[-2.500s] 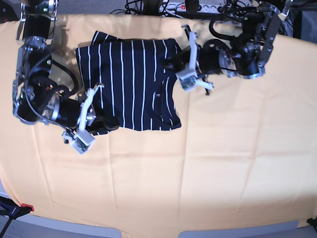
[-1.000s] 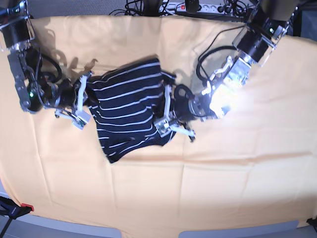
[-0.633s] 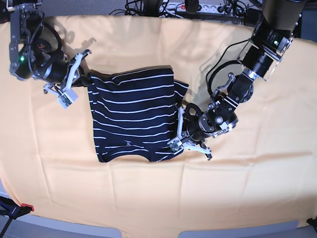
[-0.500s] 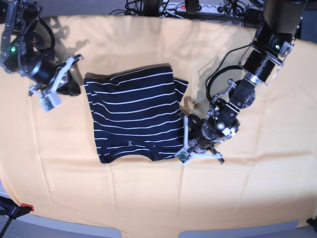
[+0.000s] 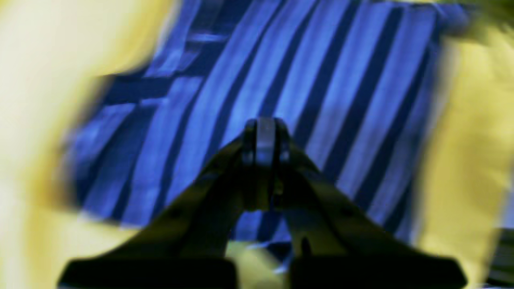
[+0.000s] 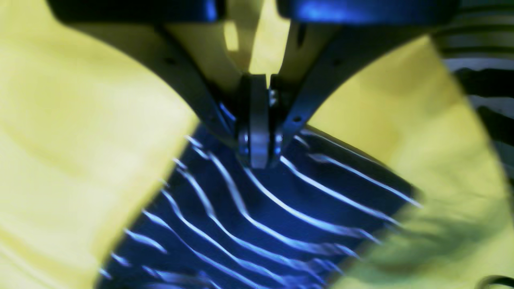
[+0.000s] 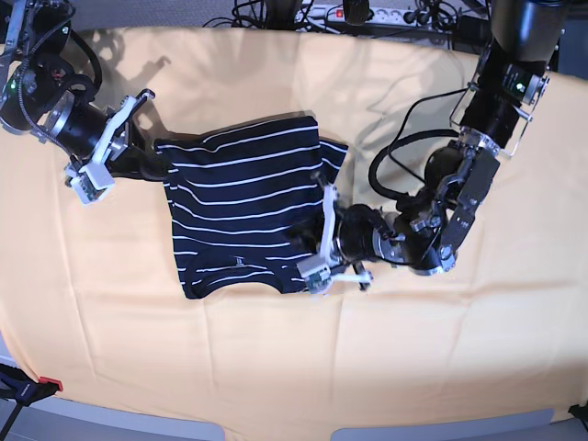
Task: Fold the T-shirt properly
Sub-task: 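Press and square the folded shirt edges with both grippers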
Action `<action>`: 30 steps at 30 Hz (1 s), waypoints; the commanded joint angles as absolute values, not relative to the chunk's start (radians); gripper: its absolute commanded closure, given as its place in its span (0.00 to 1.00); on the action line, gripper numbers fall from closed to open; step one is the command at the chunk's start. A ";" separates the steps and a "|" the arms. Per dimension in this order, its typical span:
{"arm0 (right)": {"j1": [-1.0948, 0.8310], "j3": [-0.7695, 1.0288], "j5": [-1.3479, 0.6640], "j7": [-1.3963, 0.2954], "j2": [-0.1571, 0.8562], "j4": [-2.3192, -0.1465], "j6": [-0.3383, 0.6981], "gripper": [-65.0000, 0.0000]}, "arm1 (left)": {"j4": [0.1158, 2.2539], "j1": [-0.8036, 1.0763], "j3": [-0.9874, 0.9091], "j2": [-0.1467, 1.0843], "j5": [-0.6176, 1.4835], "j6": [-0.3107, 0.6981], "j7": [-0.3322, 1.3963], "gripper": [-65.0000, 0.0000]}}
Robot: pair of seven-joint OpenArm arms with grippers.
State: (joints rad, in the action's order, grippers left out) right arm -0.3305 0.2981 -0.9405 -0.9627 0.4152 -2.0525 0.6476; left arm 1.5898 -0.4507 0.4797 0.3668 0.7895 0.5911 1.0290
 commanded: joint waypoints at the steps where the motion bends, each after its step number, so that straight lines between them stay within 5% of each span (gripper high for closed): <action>1: -0.322 0.306 -0.925 -0.939 0.429 -2.065 0.616 1.00 | 1.612 -0.459 0.464 0.368 0.836 0.599 1.032 1.00; 5: -0.322 0.305 -0.837 -0.934 0.429 -2.039 0.568 1.00 | 1.653 -0.398 0.411 0.369 0.857 0.585 1.052 1.00; 16: -0.270 0.145 -0.823 -0.845 0.424 -1.751 0.698 1.00 | 1.726 -0.254 0.179 0.369 0.863 0.547 1.032 1.00; 30: -0.512 0.145 -0.860 -0.897 0.379 -2.072 0.698 1.00 | 1.726 -0.191 0.149 0.399 0.867 0.611 1.029 1.00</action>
